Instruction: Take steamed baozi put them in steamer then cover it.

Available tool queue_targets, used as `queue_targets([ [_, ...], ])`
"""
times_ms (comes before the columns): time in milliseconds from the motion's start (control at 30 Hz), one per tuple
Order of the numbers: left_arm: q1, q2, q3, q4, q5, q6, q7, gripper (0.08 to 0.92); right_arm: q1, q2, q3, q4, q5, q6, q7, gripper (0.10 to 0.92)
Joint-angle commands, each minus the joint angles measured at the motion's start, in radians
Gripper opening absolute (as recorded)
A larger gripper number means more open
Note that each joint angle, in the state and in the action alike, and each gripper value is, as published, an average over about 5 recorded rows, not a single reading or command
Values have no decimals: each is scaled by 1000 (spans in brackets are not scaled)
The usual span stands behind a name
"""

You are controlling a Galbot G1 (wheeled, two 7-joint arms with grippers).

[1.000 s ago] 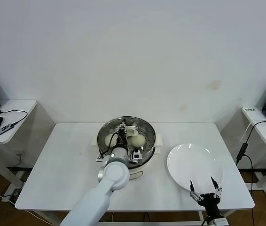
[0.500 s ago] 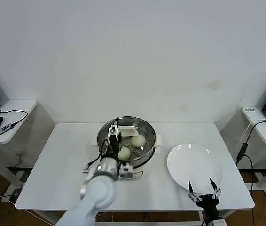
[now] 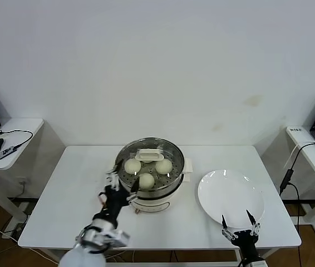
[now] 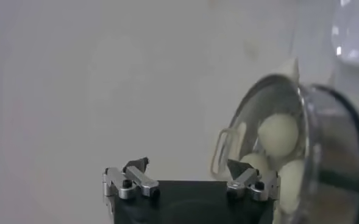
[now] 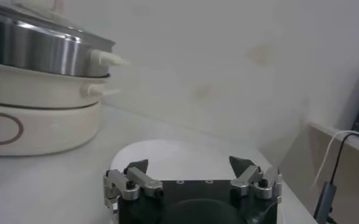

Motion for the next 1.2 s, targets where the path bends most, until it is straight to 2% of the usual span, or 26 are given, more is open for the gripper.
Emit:
queue_targets([
  [33,304,-53,-323,-7,-930,-258,-277,823,-21,-30,-16,34,42,-12,-7,823],
  [267,371,-92,-352,66,-967,-357,-267,823,-79,-123,-38,78,144,-39,-16,823],
  [433,418,-111,-360,100,-972,-444,-201,823,-125,-164,-38,98,197,-36,-4,823],
  [767,436,-131,-382,159,-931,-482,-153,823,-164,-173,-43,145,221,-37,-1,823],
  [1200,401,-144,-389,189,-878,-458,-128,823,-167,-156,-56,146,204,-33,-13,823],
])
